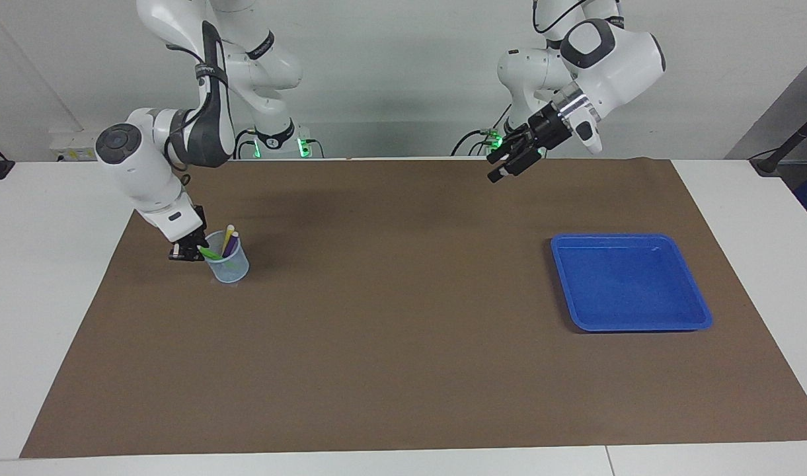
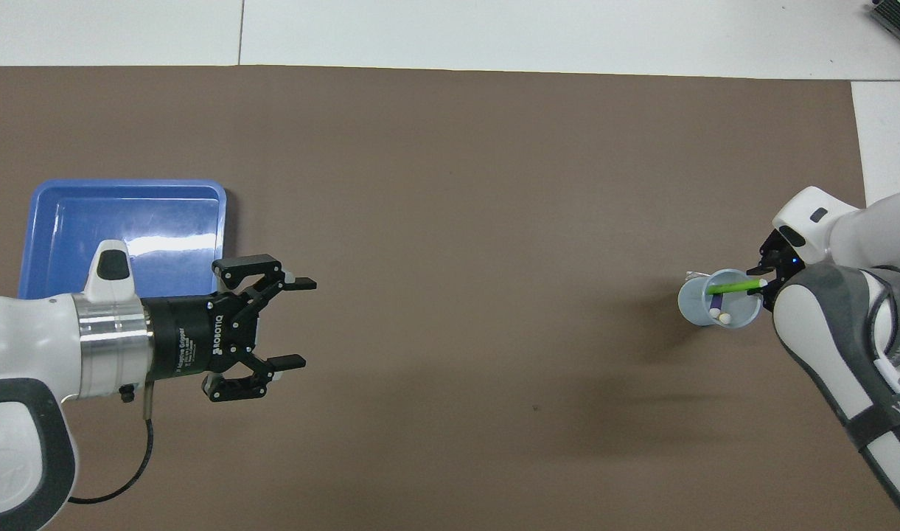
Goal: Right arm passes pens to left for tray arrangement
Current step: 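Lift the green pen toward the left gripper while the left gripper waits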
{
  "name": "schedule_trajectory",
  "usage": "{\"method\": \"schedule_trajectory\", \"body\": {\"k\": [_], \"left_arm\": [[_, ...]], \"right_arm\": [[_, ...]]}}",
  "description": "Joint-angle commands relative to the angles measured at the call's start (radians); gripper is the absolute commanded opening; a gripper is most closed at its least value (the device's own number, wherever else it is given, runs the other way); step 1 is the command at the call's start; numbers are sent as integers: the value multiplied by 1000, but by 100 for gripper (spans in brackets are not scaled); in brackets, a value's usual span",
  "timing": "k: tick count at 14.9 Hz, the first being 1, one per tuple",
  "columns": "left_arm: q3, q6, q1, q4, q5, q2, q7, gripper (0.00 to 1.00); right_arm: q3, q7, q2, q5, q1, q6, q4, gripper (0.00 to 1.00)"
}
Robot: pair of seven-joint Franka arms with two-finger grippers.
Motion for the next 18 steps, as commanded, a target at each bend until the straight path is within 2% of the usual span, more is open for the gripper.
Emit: {"method": "schedule_trajectory", "body": {"k": [1,3,5,12,18], "left_arm": [[10,130,-118,-67,-22,-28,-17,100],[10,219,-187,-108,-43,-33,-20,100],[10,233,-191,-115,-63,-28,-23,100],[12,236,-175,-115,-111,-28,-134,100],[13,236,-149,-102,-124,-22,-154,100]], "right_arm": [[6,-16,-10,-15,-12,11,-18,25],[6,10,-10,-10,-11,-3,-14,11],[6,30,-11,2,-11,-25,-9,0],[17,147,-28,2,3,-225,125,0],[15,142,-131,-1,-6,-387,231,0]]}}
